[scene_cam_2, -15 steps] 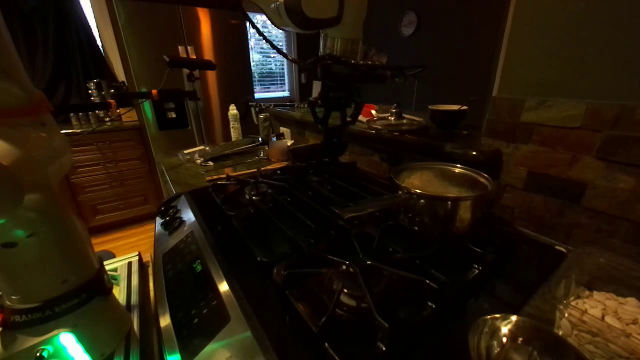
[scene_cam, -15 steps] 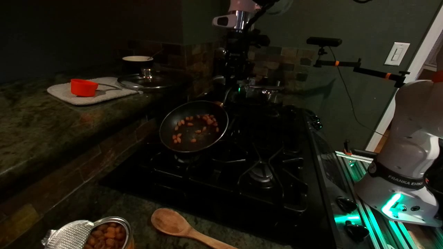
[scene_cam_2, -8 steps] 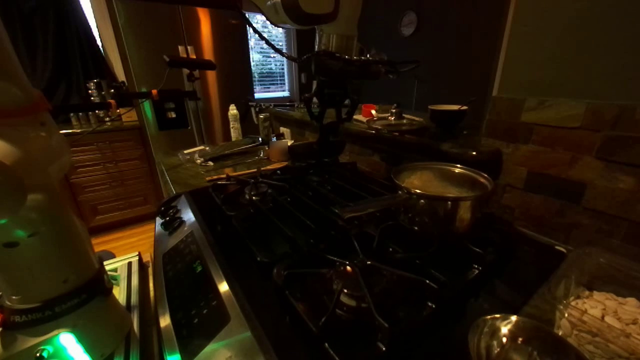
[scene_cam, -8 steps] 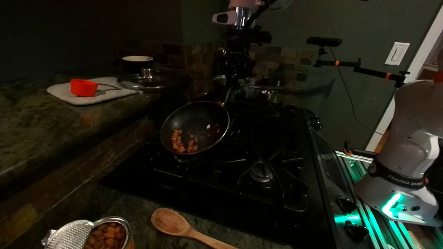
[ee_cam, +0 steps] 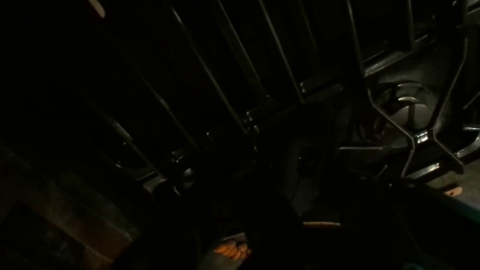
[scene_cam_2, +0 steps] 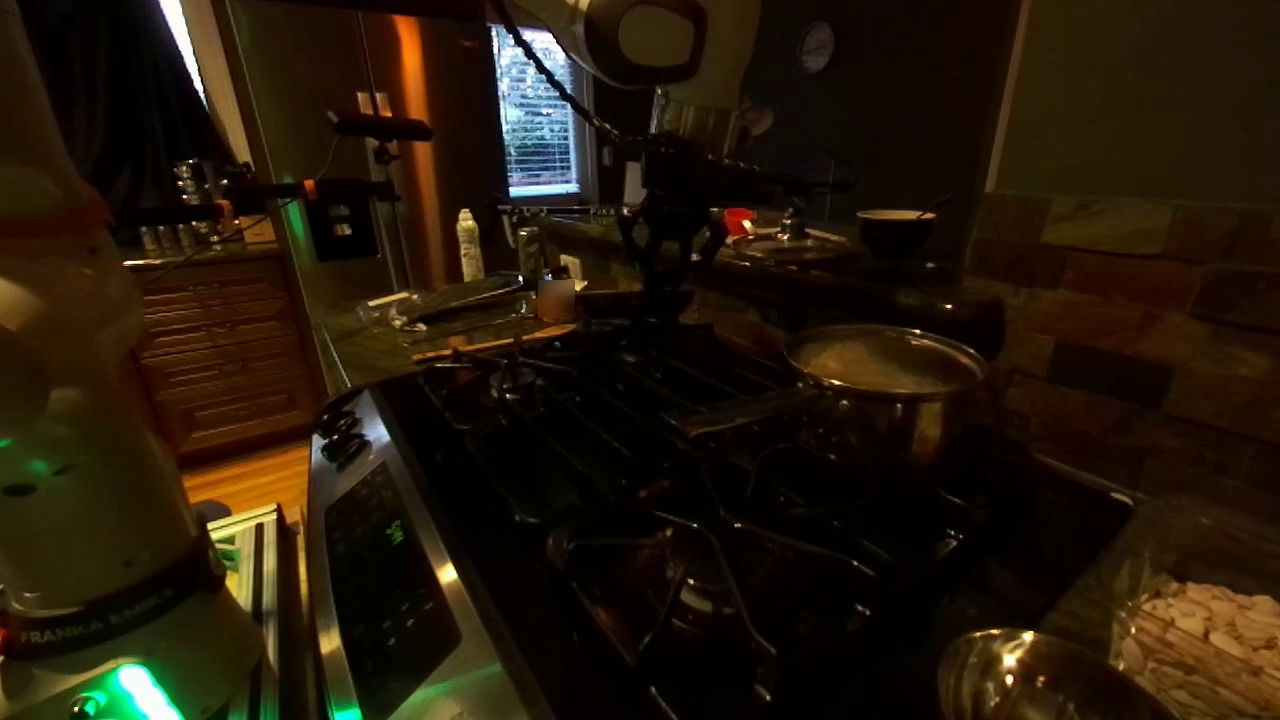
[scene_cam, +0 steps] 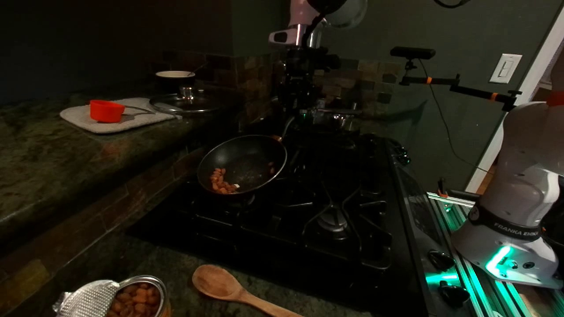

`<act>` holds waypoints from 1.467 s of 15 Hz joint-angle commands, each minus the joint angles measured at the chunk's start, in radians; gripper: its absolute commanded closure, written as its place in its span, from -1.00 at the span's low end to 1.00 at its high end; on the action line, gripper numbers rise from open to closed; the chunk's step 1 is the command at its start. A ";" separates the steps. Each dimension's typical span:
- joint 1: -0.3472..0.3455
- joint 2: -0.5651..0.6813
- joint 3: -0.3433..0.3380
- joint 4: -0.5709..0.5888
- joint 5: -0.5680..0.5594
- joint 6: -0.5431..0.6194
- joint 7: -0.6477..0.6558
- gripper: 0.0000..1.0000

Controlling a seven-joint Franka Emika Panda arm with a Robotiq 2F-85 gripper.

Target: Move the contents on the pan around.

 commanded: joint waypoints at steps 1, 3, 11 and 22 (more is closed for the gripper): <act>-0.036 0.091 -0.016 0.020 0.102 0.000 -0.081 0.79; -0.055 0.134 -0.015 0.022 0.122 0.010 -0.108 0.79; -0.075 0.246 0.015 0.022 0.105 0.057 -0.125 0.79; -0.072 0.247 0.034 0.019 0.073 0.104 -0.130 0.79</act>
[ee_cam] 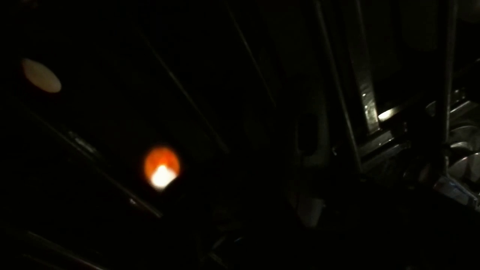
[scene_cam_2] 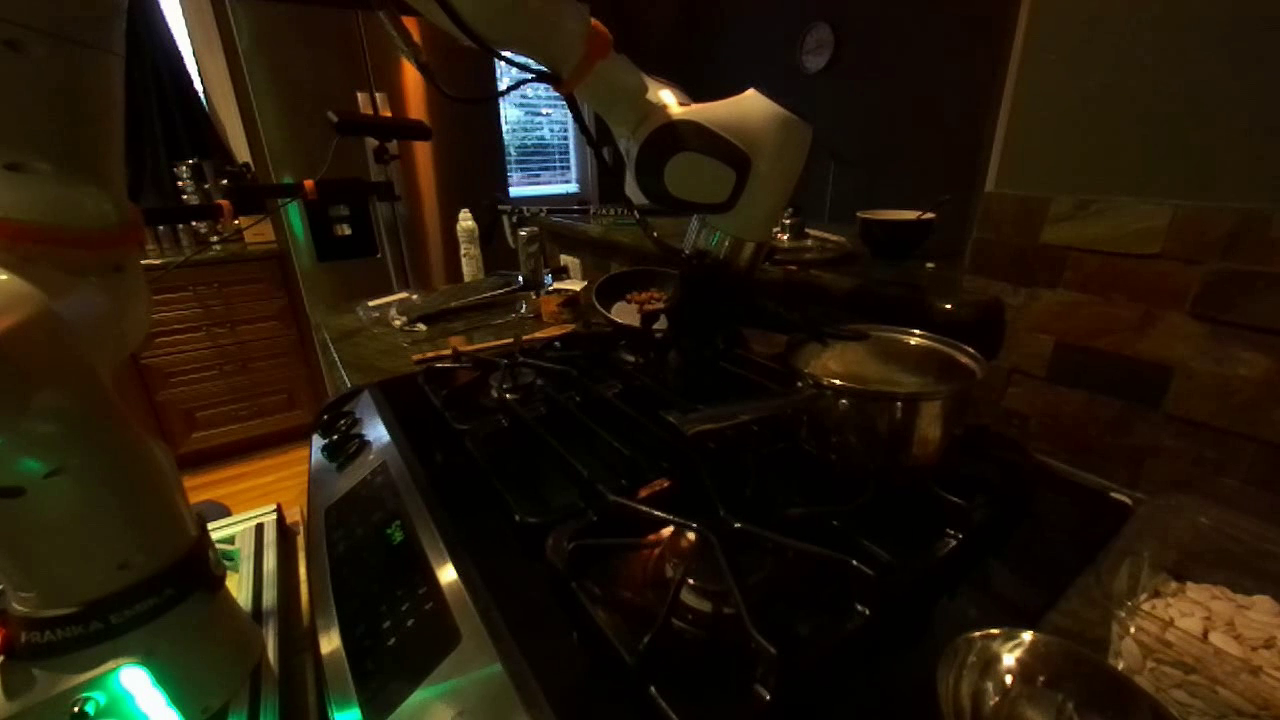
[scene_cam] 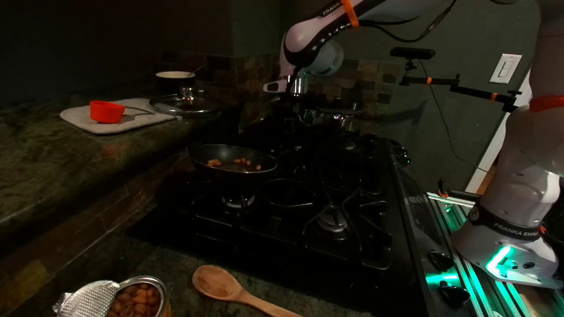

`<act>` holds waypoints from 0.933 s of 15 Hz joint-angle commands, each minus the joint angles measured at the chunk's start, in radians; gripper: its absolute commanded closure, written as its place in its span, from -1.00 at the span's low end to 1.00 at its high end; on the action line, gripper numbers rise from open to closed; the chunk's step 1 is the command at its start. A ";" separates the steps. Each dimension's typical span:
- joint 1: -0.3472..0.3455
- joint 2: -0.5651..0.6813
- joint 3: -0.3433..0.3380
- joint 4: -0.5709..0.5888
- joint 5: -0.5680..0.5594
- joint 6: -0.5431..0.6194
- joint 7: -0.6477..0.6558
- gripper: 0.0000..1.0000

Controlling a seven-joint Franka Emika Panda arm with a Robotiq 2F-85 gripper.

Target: Move the contents on the pan around.

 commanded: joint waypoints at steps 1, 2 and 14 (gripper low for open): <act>-0.012 0.004 0.021 0.005 0.000 0.027 -0.020 0.79; -0.015 -0.002 0.024 0.006 0.014 0.019 -0.029 0.79; 0.016 -0.125 0.031 -0.031 -0.123 0.053 -0.001 0.79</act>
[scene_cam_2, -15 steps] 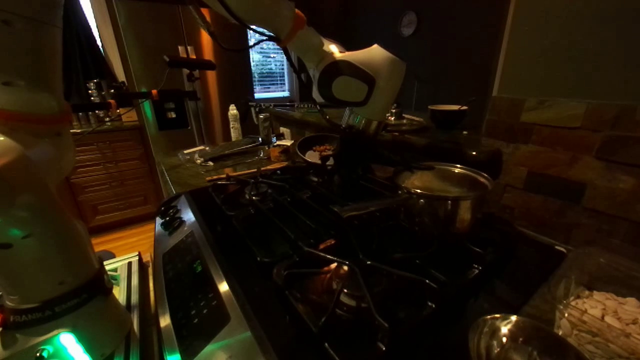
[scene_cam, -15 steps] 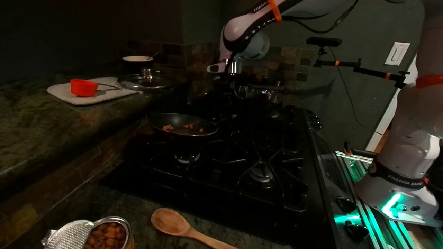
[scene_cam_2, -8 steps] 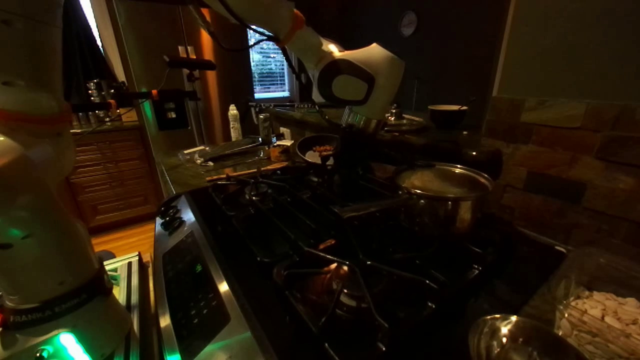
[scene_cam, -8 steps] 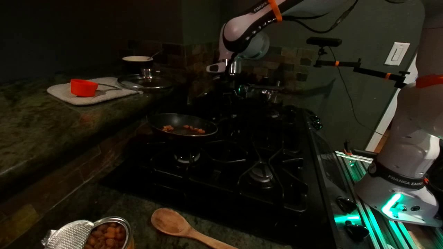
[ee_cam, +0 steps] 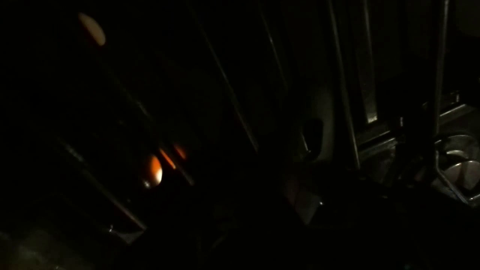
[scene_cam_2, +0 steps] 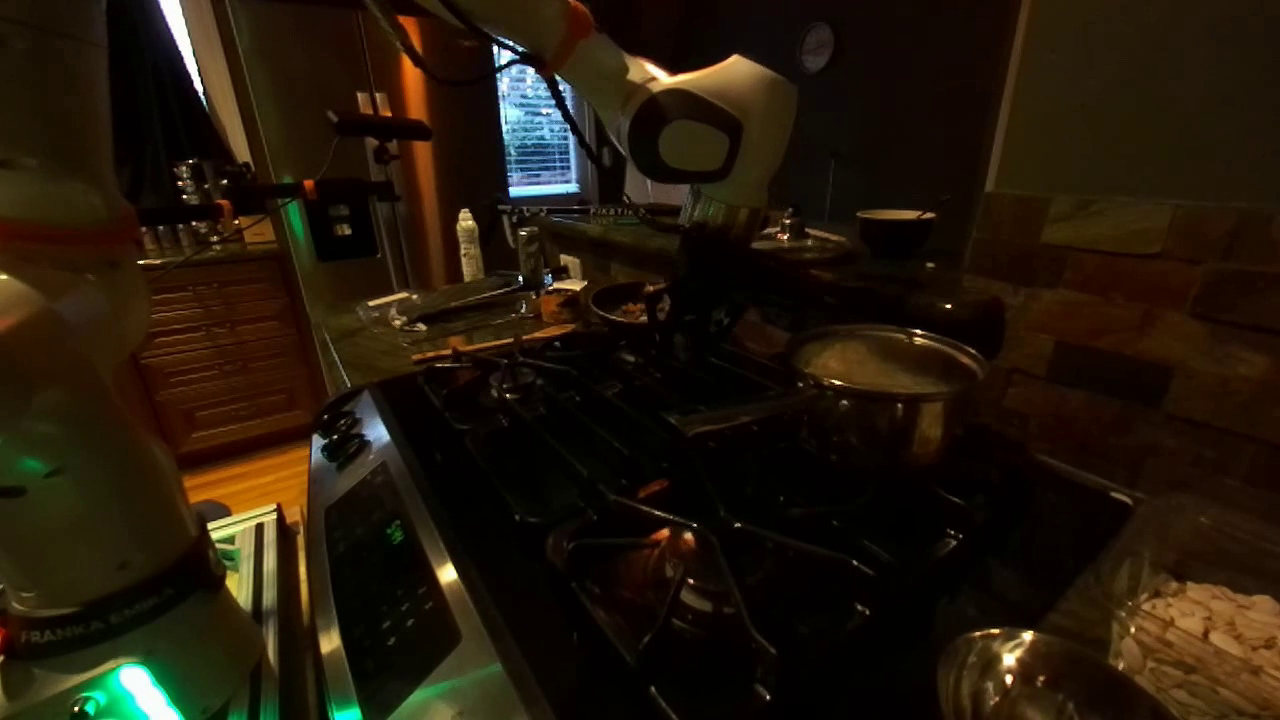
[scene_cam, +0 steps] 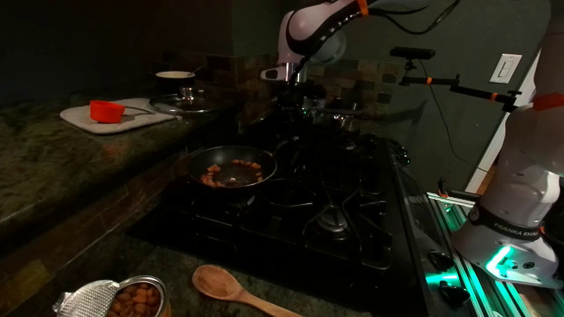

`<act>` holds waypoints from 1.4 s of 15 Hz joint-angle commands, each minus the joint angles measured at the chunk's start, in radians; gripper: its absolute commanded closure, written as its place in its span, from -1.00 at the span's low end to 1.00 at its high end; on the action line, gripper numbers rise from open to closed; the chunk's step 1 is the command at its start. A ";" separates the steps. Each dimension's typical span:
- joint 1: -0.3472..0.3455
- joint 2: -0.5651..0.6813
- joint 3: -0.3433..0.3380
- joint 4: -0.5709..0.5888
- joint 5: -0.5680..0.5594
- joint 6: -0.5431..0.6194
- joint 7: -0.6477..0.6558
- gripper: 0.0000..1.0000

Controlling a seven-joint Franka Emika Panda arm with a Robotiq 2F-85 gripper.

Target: Move the contents on the pan around.

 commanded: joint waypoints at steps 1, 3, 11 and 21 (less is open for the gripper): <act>0.014 -0.089 0.009 -0.042 -0.051 0.031 0.012 0.79; 0.022 -0.106 0.009 -0.046 -0.073 0.039 0.014 0.79; 0.028 -0.110 0.007 -0.066 -0.102 0.028 0.014 0.79; 0.041 -0.178 0.016 -0.095 -0.094 0.016 0.054 -0.80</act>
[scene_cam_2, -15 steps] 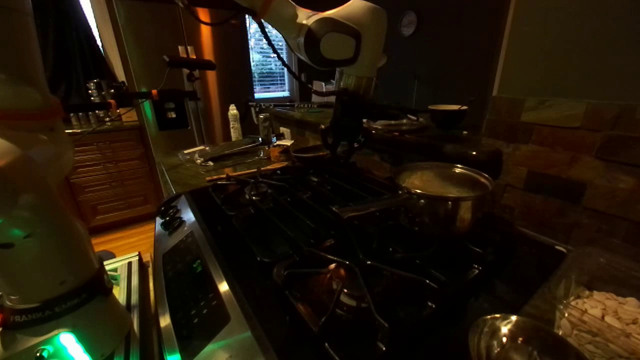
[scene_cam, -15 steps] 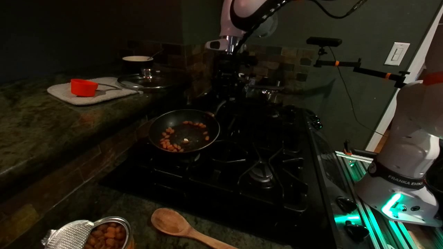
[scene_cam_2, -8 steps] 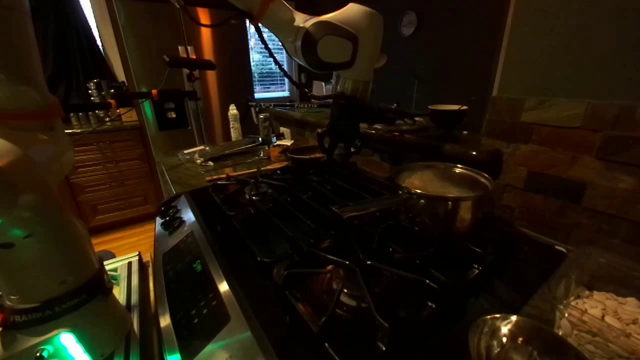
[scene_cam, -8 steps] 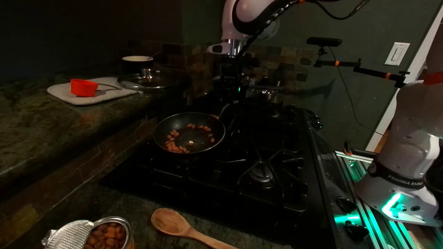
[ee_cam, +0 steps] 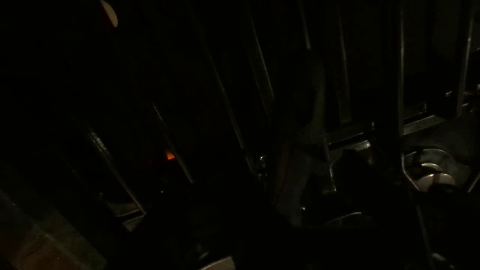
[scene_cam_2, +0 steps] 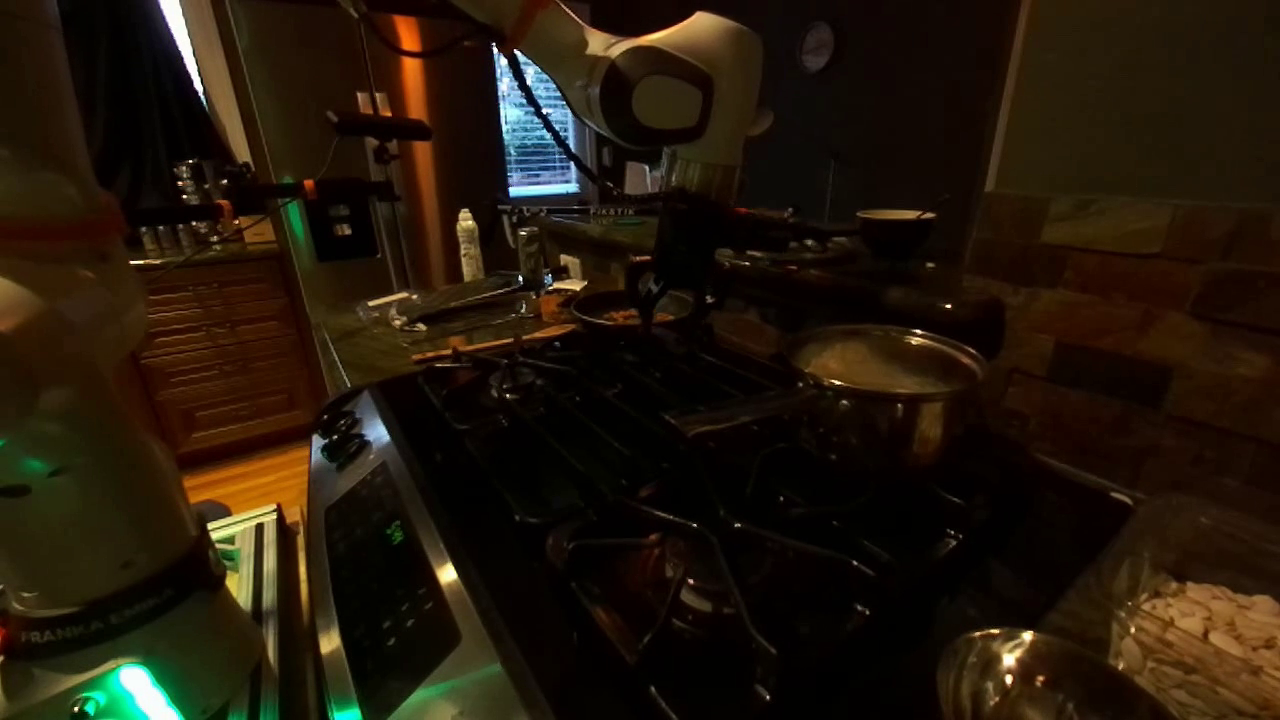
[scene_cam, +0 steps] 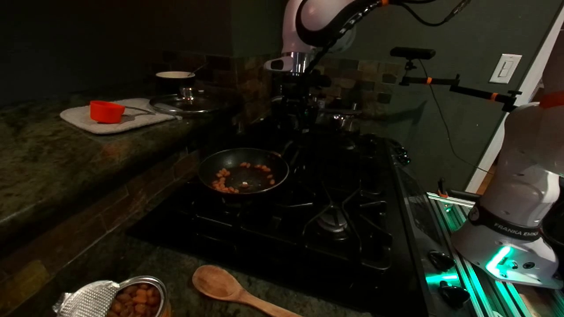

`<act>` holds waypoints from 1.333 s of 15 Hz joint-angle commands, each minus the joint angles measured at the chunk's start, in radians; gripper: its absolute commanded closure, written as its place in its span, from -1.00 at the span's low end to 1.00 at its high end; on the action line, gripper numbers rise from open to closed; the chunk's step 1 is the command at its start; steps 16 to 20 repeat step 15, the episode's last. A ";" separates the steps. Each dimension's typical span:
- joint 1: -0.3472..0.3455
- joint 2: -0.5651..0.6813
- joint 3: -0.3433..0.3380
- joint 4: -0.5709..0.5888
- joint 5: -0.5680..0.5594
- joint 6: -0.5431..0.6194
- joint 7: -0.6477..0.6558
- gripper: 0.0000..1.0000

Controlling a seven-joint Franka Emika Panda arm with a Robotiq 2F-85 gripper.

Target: Move the contents on the pan around.

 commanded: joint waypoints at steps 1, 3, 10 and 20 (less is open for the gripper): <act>0.026 -0.126 0.006 -0.059 -0.001 0.010 0.112 -0.94; 0.043 -0.205 0.009 -0.088 -0.008 0.018 0.261 -1.00; 0.098 -0.459 0.048 -0.193 -0.069 0.041 0.748 -1.00; 0.132 -0.447 0.014 -0.159 -0.062 0.004 0.731 -1.00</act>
